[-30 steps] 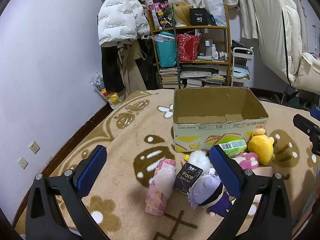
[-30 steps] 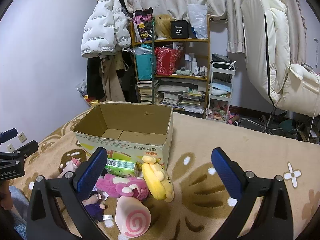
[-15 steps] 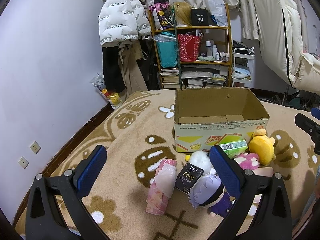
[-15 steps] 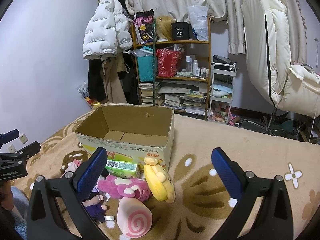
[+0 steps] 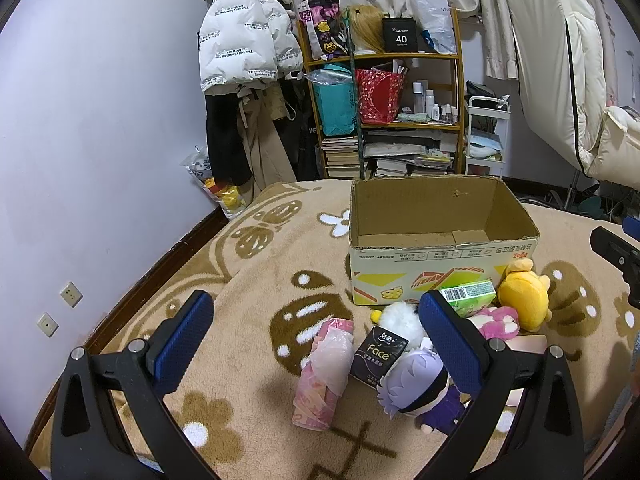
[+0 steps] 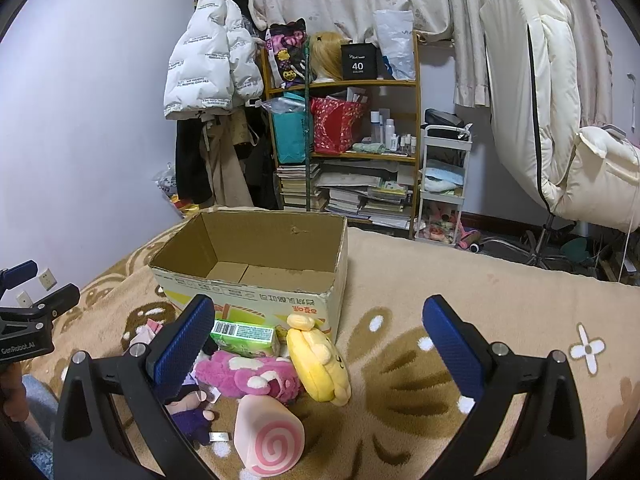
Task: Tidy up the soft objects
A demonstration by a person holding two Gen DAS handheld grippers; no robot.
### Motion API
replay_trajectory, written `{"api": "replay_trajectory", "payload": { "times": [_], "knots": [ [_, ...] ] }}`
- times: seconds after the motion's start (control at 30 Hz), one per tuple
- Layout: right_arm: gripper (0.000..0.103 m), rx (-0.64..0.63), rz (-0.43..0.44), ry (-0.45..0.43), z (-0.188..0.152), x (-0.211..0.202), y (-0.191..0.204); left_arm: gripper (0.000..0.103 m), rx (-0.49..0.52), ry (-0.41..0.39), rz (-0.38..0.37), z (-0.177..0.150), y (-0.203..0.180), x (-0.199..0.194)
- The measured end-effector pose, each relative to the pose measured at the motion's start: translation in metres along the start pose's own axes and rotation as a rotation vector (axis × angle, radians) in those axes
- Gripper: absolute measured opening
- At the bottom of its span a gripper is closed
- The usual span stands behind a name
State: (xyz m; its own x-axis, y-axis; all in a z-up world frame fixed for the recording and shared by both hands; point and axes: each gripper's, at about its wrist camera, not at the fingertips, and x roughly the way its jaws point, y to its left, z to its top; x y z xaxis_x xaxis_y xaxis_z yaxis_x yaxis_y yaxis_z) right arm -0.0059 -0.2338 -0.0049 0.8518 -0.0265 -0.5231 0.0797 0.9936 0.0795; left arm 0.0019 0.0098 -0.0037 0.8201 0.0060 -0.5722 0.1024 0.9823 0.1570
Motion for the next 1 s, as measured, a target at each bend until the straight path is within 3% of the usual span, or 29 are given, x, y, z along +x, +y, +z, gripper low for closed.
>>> {"api": "replay_trajectory", "payload": {
  "times": [1.0],
  "knots": [
    [0.103,0.006,0.001,0.003,-0.003,0.001,-0.001,0.102,-0.002,0.001,0.006,-0.004,0.012,0.000]
  ]
}}
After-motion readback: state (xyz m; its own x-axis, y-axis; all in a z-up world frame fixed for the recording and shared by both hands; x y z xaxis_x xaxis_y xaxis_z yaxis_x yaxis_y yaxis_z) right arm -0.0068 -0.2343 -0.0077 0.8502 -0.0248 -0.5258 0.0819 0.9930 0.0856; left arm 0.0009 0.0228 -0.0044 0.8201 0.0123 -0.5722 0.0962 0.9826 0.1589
